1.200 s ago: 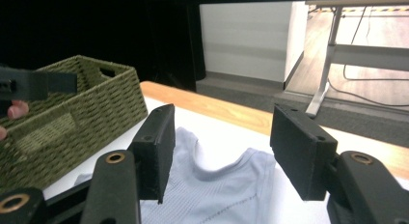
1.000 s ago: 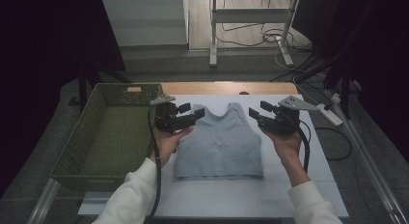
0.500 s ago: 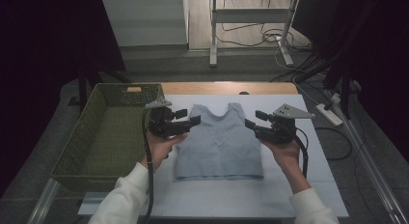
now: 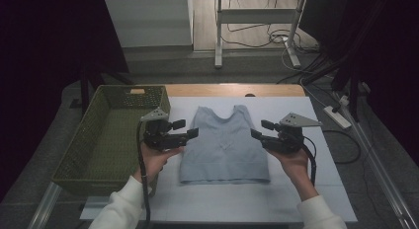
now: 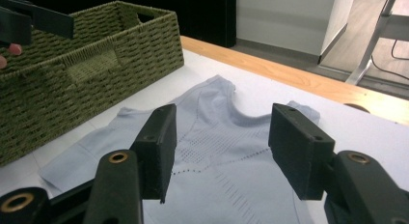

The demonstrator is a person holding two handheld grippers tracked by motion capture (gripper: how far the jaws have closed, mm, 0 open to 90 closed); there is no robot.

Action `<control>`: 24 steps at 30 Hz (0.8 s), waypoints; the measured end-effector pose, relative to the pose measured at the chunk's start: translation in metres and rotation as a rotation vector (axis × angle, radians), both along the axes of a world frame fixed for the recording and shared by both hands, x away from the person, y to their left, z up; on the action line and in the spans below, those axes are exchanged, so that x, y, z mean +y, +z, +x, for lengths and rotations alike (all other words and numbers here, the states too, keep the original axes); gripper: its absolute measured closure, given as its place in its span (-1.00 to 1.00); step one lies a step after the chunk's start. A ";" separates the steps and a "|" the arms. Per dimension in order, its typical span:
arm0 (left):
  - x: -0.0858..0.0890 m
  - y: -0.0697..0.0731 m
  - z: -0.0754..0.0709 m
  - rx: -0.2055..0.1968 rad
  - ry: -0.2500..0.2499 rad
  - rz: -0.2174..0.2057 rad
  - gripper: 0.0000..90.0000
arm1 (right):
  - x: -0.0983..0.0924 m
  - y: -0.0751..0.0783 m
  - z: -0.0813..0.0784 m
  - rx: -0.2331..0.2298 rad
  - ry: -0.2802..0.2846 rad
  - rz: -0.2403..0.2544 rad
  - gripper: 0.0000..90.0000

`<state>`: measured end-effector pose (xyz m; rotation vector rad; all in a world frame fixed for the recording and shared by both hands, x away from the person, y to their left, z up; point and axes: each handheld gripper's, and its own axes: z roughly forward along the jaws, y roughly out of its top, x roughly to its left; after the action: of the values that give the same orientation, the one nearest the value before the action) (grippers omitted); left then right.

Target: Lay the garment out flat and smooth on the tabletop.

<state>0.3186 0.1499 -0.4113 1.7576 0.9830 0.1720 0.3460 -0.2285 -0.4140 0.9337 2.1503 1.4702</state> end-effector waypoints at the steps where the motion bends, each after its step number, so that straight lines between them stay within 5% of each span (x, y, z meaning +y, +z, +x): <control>1: 0.001 -0.001 -0.001 0.002 0.000 -0.003 -0.30 | 0.001 -0.001 0.000 0.003 0.002 -0.002 -0.03; 8: 0.005 -0.005 -0.001 0.030 -0.017 -0.013 -0.31 | 0.004 -0.007 -0.003 0.018 0.012 -0.017 -0.04; 24: 0.006 -0.008 -0.008 0.018 -0.024 0.000 -0.30 | 0.019 -0.018 -0.014 0.043 0.079 -0.057 -0.06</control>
<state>0.3104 0.1556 -0.4194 1.7724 0.9750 0.1411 0.3315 -0.2096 -0.4324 0.8778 2.2716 1.4285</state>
